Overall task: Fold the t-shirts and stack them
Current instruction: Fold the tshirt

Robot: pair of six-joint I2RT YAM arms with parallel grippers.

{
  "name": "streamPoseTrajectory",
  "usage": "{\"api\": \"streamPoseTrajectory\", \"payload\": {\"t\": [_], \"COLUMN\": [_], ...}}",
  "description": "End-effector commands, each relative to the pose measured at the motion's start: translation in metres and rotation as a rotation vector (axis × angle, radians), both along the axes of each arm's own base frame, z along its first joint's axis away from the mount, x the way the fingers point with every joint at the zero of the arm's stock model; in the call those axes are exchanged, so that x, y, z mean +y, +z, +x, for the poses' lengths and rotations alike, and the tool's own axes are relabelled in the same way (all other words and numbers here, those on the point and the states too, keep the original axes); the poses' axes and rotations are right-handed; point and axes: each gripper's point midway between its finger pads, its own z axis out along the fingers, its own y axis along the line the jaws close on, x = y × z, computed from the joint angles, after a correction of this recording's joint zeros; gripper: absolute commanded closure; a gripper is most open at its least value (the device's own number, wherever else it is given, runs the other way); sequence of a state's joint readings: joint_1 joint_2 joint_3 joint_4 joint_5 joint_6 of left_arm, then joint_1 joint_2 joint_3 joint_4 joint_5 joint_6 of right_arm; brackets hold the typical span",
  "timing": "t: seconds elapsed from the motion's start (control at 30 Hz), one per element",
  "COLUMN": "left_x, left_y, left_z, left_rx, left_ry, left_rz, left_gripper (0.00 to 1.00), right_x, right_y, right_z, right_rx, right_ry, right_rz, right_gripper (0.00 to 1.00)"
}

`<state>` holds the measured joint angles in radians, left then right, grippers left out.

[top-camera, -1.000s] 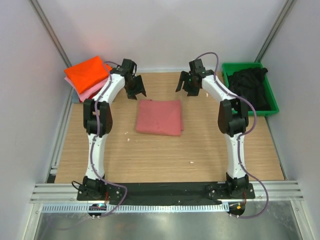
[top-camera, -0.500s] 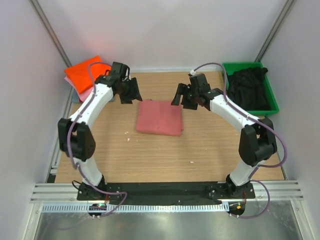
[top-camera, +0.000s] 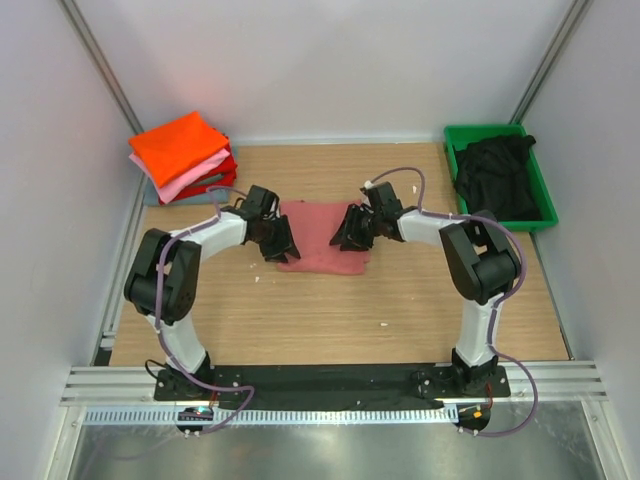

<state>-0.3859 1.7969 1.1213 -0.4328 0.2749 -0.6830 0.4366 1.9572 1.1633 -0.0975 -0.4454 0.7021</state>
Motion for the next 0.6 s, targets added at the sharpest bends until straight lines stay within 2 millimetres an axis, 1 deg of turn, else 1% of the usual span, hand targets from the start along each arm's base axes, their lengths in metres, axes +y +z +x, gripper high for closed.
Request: {"api": "streamPoseTrajectory", "payload": {"t": [0.0,0.03,0.07,0.13,0.17,0.2,0.23,0.27,0.3,0.33,0.37,0.4,0.43,0.47,0.5,0.53,0.57], "left_x": [0.003,0.008,0.009,0.01,0.006,0.005,0.001,-0.008,-0.007,-0.015,-0.016,-0.014,-0.011,-0.006,0.001,0.008,0.011], "left_y": [-0.013,-0.025,-0.028,-0.033,-0.025,-0.021,-0.011,0.006,0.012,0.028,0.039,0.054,0.067,0.075,0.086,0.095,0.099], "left_z": [-0.001,-0.013,-0.017,-0.028,-0.031,-0.036,-0.034,-0.037,-0.043,-0.042,-0.043,-0.046,-0.042,-0.039,-0.04,-0.032,-0.03], "left_rx": [-0.016,0.016,0.025,0.044,0.029,0.029,0.006,-0.037,-0.037,-0.068,-0.087,-0.107,-0.142,-0.168,-0.191,-0.232,-0.241], "left_ry": [0.037,0.039,0.048,0.046,0.035,0.028,0.019,-0.005,-0.017,-0.037,-0.042,-0.043,-0.029,-0.014,-0.007,0.016,0.015], "left_rz": [0.013,0.025,0.026,0.027,0.017,0.026,0.03,0.027,0.056,0.051,0.052,0.047,0.053,0.072,0.097,0.128,0.135], "left_gripper": [0.57,0.57,0.57,0.58,0.58,0.57,0.55,0.52,0.5,0.48,0.45,0.43,0.42,0.41,0.39,0.37,0.34], "right_x": [-0.031,-0.039,-0.048,-0.052,-0.052,-0.048,-0.048,-0.041,-0.039,-0.038,-0.038,-0.034,-0.04,-0.041,-0.045,-0.05,-0.054], "right_y": [-0.022,-0.029,-0.035,-0.037,-0.035,-0.027,-0.023,-0.004,0.008,0.015,0.026,0.054,0.062,0.073,0.088,0.102,0.102], "right_z": [-0.017,-0.025,-0.031,-0.035,-0.035,-0.03,-0.029,-0.012,-0.004,-0.005,0.002,0.022,0.021,0.025,0.033,0.028,0.02], "right_rx": [0.038,0.066,0.072,0.074,0.066,0.039,0.035,-0.035,-0.067,-0.064,-0.108,-0.177,-0.173,-0.199,-0.241,-0.252,-0.246], "right_ry": [-0.094,-0.117,-0.137,-0.145,-0.138,-0.126,-0.111,-0.073,-0.053,-0.026,0.013,0.011,0.023,0.027,0.016,0.01,0.013], "right_rz": [-0.127,-0.163,-0.195,-0.212,-0.214,-0.207,-0.219,-0.218,-0.221,-0.244,-0.268,-0.27,-0.305,-0.323,-0.351,-0.359,-0.364], "right_gripper": [0.54,0.54,0.55,0.55,0.55,0.55,0.54,0.5,0.47,0.43,0.36,0.33,0.31,0.27,0.25,0.25,0.23]}}
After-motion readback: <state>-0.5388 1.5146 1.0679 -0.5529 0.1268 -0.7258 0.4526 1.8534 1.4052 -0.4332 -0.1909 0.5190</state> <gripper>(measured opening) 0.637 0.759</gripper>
